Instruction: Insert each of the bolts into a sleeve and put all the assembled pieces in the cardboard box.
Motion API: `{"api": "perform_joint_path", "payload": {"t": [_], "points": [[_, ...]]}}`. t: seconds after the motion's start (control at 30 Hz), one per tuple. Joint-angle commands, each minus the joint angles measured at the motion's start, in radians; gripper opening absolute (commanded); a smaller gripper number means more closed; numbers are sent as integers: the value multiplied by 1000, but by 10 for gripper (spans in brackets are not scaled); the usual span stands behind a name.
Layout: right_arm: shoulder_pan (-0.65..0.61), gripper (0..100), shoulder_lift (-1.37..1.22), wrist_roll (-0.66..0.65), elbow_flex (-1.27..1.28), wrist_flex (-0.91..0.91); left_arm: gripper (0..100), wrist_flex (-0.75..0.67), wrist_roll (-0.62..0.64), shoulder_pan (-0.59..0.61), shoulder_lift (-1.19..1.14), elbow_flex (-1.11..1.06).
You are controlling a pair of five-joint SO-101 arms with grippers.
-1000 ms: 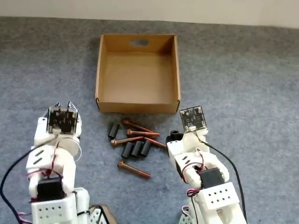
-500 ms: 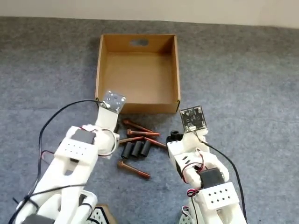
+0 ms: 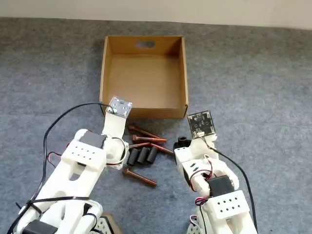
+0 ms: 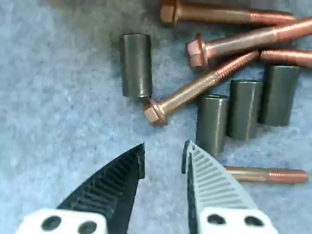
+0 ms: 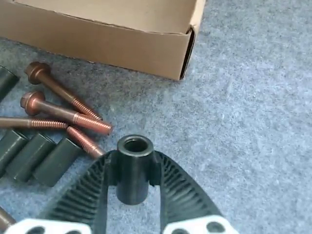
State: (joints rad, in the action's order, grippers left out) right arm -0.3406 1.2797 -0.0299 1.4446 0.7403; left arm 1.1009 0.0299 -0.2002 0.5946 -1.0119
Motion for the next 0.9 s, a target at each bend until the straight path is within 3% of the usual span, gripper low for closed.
{"api": "perform_joint_path", "payload": {"t": [0.0,0.23,0.7,0.87], "points": [[5,5,15,2,-8,-16,147,98,12,-42,1,73],[5,5,15,2,-5,-18,149,133,14,-179,1,47],[5,5,15,2,-5,-16,150,-160,12,-176,-8,-151],[5,5,15,2,-4,-16,149,-175,-8,-176,-8,-168]]}}
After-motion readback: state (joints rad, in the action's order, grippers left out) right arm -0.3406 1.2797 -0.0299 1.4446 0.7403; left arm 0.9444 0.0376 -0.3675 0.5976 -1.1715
